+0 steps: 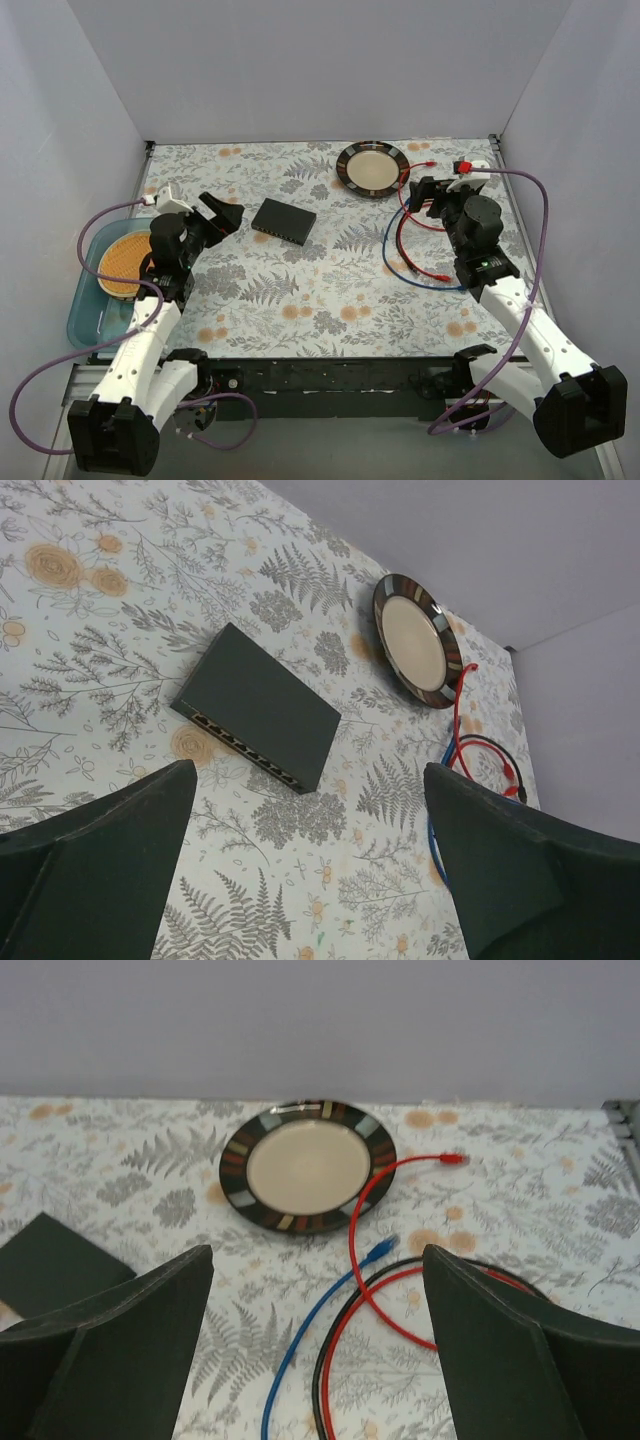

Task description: Insert the plug into the switch port

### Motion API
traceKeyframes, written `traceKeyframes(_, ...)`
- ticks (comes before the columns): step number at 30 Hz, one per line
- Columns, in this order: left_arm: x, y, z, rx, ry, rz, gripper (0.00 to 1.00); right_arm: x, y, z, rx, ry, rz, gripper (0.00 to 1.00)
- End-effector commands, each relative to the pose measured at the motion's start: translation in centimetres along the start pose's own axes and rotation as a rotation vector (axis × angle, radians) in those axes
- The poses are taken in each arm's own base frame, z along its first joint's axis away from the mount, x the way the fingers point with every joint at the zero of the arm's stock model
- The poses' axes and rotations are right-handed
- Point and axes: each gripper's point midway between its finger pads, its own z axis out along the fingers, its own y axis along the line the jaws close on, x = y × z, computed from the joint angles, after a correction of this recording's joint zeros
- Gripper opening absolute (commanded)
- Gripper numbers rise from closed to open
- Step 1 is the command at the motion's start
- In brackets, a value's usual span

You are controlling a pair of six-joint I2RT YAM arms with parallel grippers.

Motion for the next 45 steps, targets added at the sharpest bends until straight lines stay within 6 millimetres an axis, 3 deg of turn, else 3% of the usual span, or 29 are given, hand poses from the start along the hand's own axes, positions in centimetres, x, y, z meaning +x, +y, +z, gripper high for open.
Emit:
traceKeyframes(1, 0.7, -0.1, 0.0, -0.025, 0.081, -0.015, 0.98, 3.1, 1.0, -0.1, -0.041, 0.219, 0.006, 0.91)
traceKeyframes(3, 1.2, 0.9, 0.9, -0.093, 0.118, -0.06, 0.98, 4.3, 1.4, 0.0, -0.064, 0.307, -0.019, 0.89)
traceKeyframes(4, 1.4, 0.6, 0.8, -0.109, 0.162, -0.074, 0.98, 4.7, 1.4, 0.0, -0.062, 0.33, -0.018, 0.96)
traceKeyframes(8, 5.3, -0.7, 1.7, -0.02, 0.388, -0.128, 0.98, 7.4, 0.8, -0.1, -0.001, 0.455, -0.049, 0.99)
traceKeyframes(11, 7.1, -0.1, 2.1, -0.005, 0.466, -0.111, 0.98, 9.9, 0.8, -0.8, 0.029, 0.549, -0.069, 0.98)
traceKeyframes(13, 7.9, 0.3, 2.2, -0.007, 0.495, -0.112, 0.98, 12.7, 0.8, -1.7, 0.038, 0.648, -0.078, 0.94)
traceKeyframes(18, 9.5, 0.7, 2.1, -0.002, 0.568, -0.129, 0.98, 19.0, 0.8, -3.9, 0.062, 0.84, -0.092, 0.72)
traceKeyframes(24, 9.5, 1.2, 2.0, -0.034, 0.56, -0.128, 0.98, 23.8, -0.1, -6.8, 0.105, 1.004, -0.117, 0.62)
traceKeyframes(34, 9.0, 1.7, 1.9, -0.072, 0.532, -0.118, 0.98, 27.1, -1.8, -9.6, 0.193, 1.098, -0.178, 0.44)
traceKeyframes(39, 8.8, 1.6, 1.8, -0.072, 0.525, -0.115, 0.98, 26.9, -2.0, -9.4, 0.216, 1.064, -0.202, 0.26)
traceKeyframes(44, 8.8, 1.7, 1.8, -0.073, 0.523, -0.116, 0.98, 25.8, -1.1, -8.3, 0.194, 1.019, -0.217, 0.02)
traceKeyframes(45, 8.8, 1.6, 1.8, -0.072, 0.524, -0.116, 0.98, 25.6, -0.9, -8.2, 0.186, 1.012, -0.222, 0.01)
